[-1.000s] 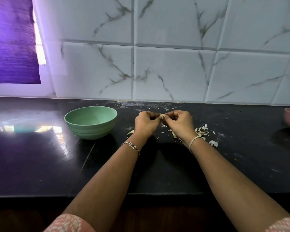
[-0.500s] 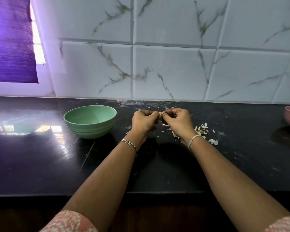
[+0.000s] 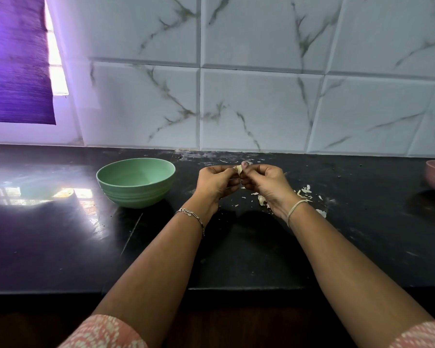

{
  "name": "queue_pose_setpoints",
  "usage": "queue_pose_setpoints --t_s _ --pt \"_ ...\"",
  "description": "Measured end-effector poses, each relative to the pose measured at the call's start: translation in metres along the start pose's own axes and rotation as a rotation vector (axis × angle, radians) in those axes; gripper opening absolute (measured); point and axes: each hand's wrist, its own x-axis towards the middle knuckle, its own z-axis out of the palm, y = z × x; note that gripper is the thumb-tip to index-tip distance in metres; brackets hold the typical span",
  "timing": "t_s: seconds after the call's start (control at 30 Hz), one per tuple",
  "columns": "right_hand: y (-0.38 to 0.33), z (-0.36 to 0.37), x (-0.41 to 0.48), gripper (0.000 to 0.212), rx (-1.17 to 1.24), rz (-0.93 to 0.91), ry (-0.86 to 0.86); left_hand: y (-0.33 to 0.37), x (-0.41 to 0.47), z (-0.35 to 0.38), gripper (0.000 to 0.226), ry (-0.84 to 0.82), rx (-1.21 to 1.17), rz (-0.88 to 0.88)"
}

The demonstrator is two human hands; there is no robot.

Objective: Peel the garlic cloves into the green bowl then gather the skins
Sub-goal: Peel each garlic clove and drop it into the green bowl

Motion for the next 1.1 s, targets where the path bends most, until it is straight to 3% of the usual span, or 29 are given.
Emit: queue_pose_setpoints --t_s 0.3,0.4,0.57,0.77,1.1 --pt "0.006 0.002 0.005 0.015 -0.242 -0.14 0.039 0.0 -0.002 0.003 0.006 -0.033 -0.016 -0.001" --pt "0.01 0.003 0.008 0.003 -0.372 -0.16 0.05 0.0 -0.002 0.003 0.006 -0.069 -0.038 0.007" --pt "0.007 0.002 0.006 0.017 -0.476 -0.166 0.069 -0.001 -0.005 0.002 0.003 -0.159 -0.067 0.028" --pt "0.002 0.001 0.003 0.024 -0.606 -0.164 0.029 -0.005 0.0 0.0 0.005 -0.118 -0.023 0.051" --pt "-0.005 -0.011 0.0 0.026 -0.875 -0.172 0.144 -0.006 0.002 0.0 0.006 -0.122 -0.018 0.043"
